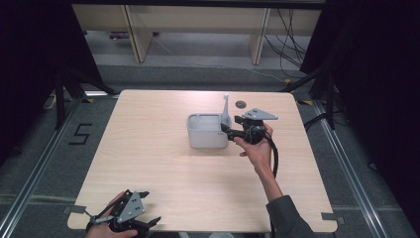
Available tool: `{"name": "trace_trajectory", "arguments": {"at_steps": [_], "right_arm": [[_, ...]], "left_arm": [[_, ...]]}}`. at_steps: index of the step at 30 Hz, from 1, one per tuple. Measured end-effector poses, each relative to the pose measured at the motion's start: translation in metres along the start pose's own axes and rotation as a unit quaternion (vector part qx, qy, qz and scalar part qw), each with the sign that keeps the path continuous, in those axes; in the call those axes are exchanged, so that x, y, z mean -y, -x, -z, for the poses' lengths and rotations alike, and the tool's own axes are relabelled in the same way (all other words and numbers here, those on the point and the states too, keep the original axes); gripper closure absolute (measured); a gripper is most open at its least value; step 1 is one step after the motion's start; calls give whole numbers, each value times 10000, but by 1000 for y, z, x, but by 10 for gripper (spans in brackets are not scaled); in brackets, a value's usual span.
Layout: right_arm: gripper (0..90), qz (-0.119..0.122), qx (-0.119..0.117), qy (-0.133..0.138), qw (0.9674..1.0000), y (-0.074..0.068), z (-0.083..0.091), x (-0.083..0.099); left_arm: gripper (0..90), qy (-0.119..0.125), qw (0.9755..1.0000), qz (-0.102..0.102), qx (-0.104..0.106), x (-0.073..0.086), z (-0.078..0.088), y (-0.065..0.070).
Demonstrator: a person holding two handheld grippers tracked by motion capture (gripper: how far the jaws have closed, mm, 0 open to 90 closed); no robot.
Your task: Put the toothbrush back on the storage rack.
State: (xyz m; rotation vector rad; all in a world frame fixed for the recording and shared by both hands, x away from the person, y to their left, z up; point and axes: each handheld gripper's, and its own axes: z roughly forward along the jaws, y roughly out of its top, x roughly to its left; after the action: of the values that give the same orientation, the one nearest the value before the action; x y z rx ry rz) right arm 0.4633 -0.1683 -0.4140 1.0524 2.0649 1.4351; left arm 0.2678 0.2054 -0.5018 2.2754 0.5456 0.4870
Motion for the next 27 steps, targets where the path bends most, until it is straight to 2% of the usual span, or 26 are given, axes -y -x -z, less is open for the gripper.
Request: {"name": "trace_trajectory", "arguments": {"at_steps": [3, 5, 6, 7, 8, 10, 11, 13, 14, 15, 18, 19, 20, 23, 24, 25, 26, 27], "right_arm": [[345, -64, 13, -11, 10000, -1, 4, 0], [340, -126, 40, -27, 9999, -1, 6, 0], [340, -126, 40, -27, 9999, -1, 6, 0], [337, -52, 36, -42, 10000, 0, 7, 0], [335, -74, 18, -47, 10000, 0, 8, 0], [335, -94, 88, -49, 9999, 0, 11, 1], [334, -103, 38, -52, 9999, 0, 11, 2], [329, -105, 30, -55, 9999, 0, 13, 3], [327, -2, 34, -42, 10000, 1, 13, 3], [326, -169, 29, -61, 9998, -2, 15, 4], [319, 20, 55, -50, 10000, -1, 17, 6], [318, -95, 4, -125, 9999, -3, 18, 7], [317, -10, -3, -61, 10000, -3, 18, 8], [308, -70, -8, -168, 9998, -7, 20, 11], [306, 81, 22, -133, 9999, -6, 20, 11], [305, -3, 29, -185, 9998, -8, 21, 12], [296, 56, -38, -214, 9997, -9, 22, 13], [296, -56, -4, -219, 9997, -11, 23, 13]], "left_arm": [[148, -53, 10000, -65, -53, -1, 1, 0], [148, 0, 10000, 15, 8, -1, 0, 1], [148, 5, 10000, 16, 14, -1, 0, 1], [148, -96, 9999, -111, -21, -1, 1, -1], [148, 14, 10000, 9, -50, -1, 0, 1], [148, -4, 10000, 4, -30, -1, 0, 1], [148, 0, 10000, 3, 4, -1, 1, 1], [148, 19, 10000, 3, -58, -1, 0, 1], [148, -19, 9999, -53, -89, -1, 0, 1], [148, -5, 9999, -47, -100, -1, 0, 1], [148, 25, 10000, 6, -45, -1, 0, 1], [148, 62, 10000, 34, -45, -1, 0, 1], [148, 27, 10000, -5, -62, -1, 0, 1], [148, 2, 10000, -4, -14, -1, 1, 0], [148, 25, 10000, 2, -10, -1, 1, 0], [148, 23, 10000, 0, -7, -1, 1, 0], [148, 24, 10000, -21, -29, -1, 2, 0], [148, 30, 10000, -1, -62, -1, 1, 1]]}}
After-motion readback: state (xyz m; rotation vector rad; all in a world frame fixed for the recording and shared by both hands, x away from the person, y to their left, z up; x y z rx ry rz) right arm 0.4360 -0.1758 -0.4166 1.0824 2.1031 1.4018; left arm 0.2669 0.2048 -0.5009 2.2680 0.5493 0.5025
